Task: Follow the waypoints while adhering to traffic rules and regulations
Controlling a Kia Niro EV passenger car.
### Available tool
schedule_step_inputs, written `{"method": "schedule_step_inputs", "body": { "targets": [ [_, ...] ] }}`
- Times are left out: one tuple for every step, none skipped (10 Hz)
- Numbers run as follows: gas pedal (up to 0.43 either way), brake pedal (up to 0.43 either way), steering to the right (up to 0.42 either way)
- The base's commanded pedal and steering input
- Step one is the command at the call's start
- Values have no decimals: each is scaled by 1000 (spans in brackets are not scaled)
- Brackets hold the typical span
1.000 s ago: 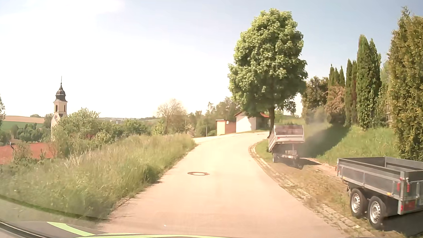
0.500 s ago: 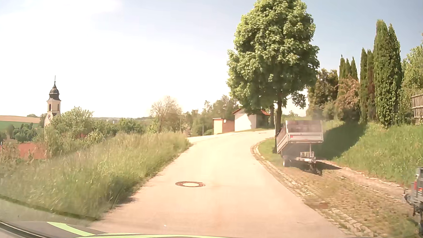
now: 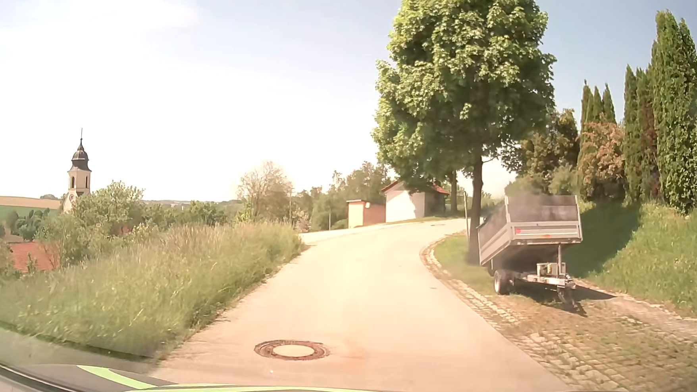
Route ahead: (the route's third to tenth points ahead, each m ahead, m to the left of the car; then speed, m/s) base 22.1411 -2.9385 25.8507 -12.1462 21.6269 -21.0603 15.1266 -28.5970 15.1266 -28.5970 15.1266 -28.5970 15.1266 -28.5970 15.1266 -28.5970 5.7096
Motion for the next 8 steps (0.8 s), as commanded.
{"method": "schedule_step_inputs", "body": {
  "targets": [
    [0, 0, 7],
    [0, 0, 7],
    [0, 0, 6],
    [0, 0, 6],
    [0, 0, 6],
    [0, 0, 6],
    [0, 0, 6],
    [0, 0, 5]
  ]
}}
